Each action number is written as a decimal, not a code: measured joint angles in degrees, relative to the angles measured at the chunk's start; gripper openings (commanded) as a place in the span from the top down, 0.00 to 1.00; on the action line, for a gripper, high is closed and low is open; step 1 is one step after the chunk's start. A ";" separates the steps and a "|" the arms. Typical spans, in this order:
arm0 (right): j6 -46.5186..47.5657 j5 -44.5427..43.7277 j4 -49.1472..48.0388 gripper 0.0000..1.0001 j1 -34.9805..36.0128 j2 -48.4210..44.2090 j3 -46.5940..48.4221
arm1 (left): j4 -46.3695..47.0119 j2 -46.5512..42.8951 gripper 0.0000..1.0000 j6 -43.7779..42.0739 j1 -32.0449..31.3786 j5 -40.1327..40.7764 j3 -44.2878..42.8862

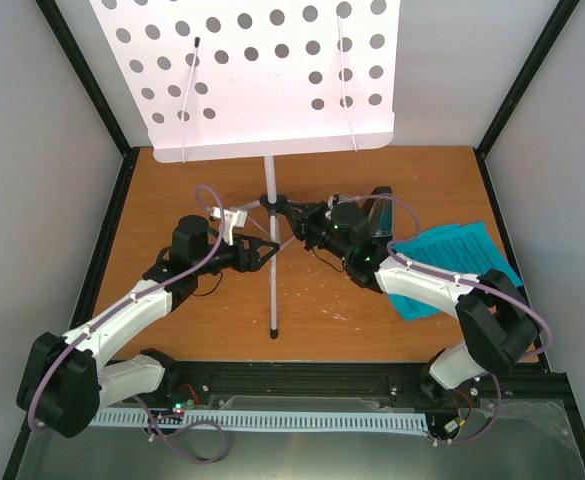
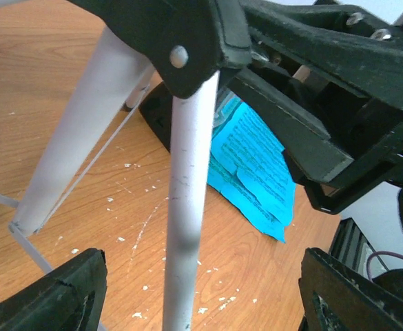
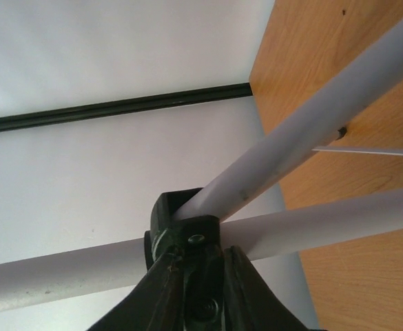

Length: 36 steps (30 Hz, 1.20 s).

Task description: Pack up the instrument practice props

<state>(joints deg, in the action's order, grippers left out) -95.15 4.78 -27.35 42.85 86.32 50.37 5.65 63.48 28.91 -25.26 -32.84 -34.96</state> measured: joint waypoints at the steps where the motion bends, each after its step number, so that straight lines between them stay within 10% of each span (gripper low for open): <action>1: 0.35 0.04 -0.24 0.88 0.00 0.00 -0.09 | 0.02 0.00 0.23 0.04 0.02 -0.48 0.00; 13: 11.61 -0.28 -4.76 0.97 0.11 0.22 -2.08 | 1.49 6.34 0.51 3.10 0.00 -3.65 -0.13; 23: 37.42 -2.38 -7.61 0.97 0.83 -1.36 -4.87 | 3.58 10.21 0.98 -1.22 -1.16 -5.40 -2.21; 36: 88.56 1.18 -5.14 0.97 0.81 -5.79 -7.52 | 2.01 10.21 1.00 -5.29 -1.84 -9.14 -2.27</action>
<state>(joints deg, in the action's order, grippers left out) -6.59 5.96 -32.49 43.66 80.53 42.85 7.66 73.69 23.62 -27.09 -41.98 -37.23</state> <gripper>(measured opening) 0.114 0.128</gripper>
